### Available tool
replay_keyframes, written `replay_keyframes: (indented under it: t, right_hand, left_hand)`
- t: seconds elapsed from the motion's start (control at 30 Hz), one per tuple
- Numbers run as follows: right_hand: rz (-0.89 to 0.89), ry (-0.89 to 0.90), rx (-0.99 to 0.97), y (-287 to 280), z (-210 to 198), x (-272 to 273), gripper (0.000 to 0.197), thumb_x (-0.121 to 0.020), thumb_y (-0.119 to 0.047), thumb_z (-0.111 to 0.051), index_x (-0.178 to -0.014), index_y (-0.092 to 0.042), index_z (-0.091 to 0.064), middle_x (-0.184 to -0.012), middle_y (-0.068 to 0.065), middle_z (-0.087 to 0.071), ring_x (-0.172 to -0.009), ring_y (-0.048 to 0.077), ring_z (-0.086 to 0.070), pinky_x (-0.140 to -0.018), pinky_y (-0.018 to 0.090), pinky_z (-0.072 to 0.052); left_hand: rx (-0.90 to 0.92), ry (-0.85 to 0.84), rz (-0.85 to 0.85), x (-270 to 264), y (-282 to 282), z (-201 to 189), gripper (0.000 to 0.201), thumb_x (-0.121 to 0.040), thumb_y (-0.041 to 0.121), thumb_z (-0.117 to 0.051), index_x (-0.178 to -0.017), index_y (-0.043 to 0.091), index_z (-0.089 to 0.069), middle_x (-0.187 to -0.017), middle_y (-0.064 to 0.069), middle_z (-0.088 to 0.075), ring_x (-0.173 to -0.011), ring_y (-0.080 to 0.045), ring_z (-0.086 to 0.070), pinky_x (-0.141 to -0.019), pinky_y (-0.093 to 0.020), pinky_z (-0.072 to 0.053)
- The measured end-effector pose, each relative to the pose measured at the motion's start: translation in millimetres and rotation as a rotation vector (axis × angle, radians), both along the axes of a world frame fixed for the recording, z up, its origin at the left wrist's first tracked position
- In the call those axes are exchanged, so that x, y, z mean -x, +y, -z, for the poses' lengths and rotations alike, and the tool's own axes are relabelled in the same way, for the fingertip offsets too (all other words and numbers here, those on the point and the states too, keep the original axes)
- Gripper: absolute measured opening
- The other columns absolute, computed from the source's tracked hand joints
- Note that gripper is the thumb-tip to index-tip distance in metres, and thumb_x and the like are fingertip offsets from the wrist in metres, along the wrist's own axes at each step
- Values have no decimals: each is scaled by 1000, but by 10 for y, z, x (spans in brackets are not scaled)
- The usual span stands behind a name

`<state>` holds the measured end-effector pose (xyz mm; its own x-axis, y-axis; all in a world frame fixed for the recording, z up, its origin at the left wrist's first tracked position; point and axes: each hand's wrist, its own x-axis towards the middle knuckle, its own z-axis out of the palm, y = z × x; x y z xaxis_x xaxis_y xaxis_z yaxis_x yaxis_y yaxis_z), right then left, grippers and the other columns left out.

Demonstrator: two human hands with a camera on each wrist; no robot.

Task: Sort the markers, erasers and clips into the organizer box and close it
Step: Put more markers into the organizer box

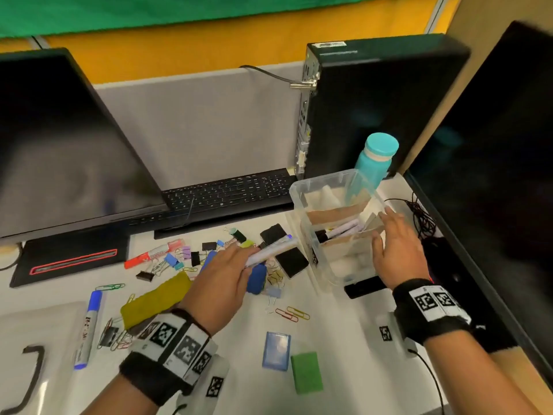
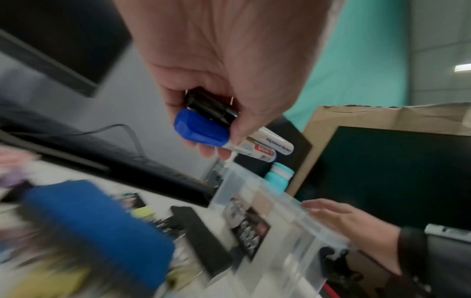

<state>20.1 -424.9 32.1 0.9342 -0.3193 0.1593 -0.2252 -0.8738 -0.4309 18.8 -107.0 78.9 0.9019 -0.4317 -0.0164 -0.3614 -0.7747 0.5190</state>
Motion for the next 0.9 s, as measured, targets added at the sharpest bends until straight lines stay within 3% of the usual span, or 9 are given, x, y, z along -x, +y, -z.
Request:
replay_keyframes:
  t: [0.07,0.2,0.37,0.43,0.53,0.67,0.77,0.9]
  right_hand:
    - [61,-40,9,48,56,43,52,-92,-14,-45,-142,-3,-35,-148,15,-38,-137,29,-34,-116,40,-25]
    - [92,-27,27,68,50,65,54,-90,-14,-41,-142,0,-35,-145,19,-41,-133,33,-40,-113,43,-31]
    - [90,-27,23,70,38,83,61,-83,-19,-32,-141,-1,-37,-145,16,-42,-135,29,-39,-114,40,-29]
    - [81,-25,37,60,39,81,61,-83,-20,-32,-141,-2,-37,-146,15,-42,-135,27,-39,-115,38,-27]
    - [75,-6,39,44,49,82,62,-83,-21,-31,-142,-3,-36,-147,14,-41,-136,26,-38,-115,36,-25]
    - [70,6,58,53,49,93,63,-84,-25,-24,-143,-5,-34,-148,12,-39,-137,24,-36,-116,36,-25]
    - [62,-16,50,40,50,96,58,-87,-20,-30,-142,-4,-35,-148,13,-40,-137,25,-37,-116,37,-26]
    - [78,-5,20,10,19,79,55,-89,-10,-43,-143,-3,-33,-148,16,-38,-139,29,-33,-117,43,-23]
  left_hand:
    - [-30,-60,39,-162,-383,-174,37,-97,16,-41,-133,23,-45,-117,2,-52,-104,-17,-48,-90,-32,-44]
    - [-209,-94,140,-525,-1165,-244,38,-93,11,-45,-129,19,-49,-113,-5,-57,-104,-24,-54,-86,-41,-49]
    - [-479,8,270,-919,-1809,-6,30,-92,18,-47,-121,14,-57,-107,-11,-64,-96,-30,-63,-72,-34,-45]
    - [-498,87,292,-1004,-1923,65,30,-93,22,-49,-121,14,-57,-107,-11,-66,-97,-30,-63,-73,-32,-45]
    - [-461,160,289,-1013,-1970,60,32,-95,21,-44,-123,9,-54,-113,-14,-65,-104,-31,-60,-81,-34,-45]
    - [-304,75,287,-860,-1781,-8,35,-97,23,-39,-128,17,-52,-120,-12,-62,-107,-30,-58,-89,-35,-47]
    - [-127,-3,290,-679,-1529,-11,35,-96,24,-39,-129,21,-49,-120,-5,-58,-107,-24,-56,-89,-39,-49]
    - [-42,-95,255,-393,-1047,46,44,-95,21,-44,-138,21,-39,-139,0,-42,-125,-19,-41,-104,-34,-40]
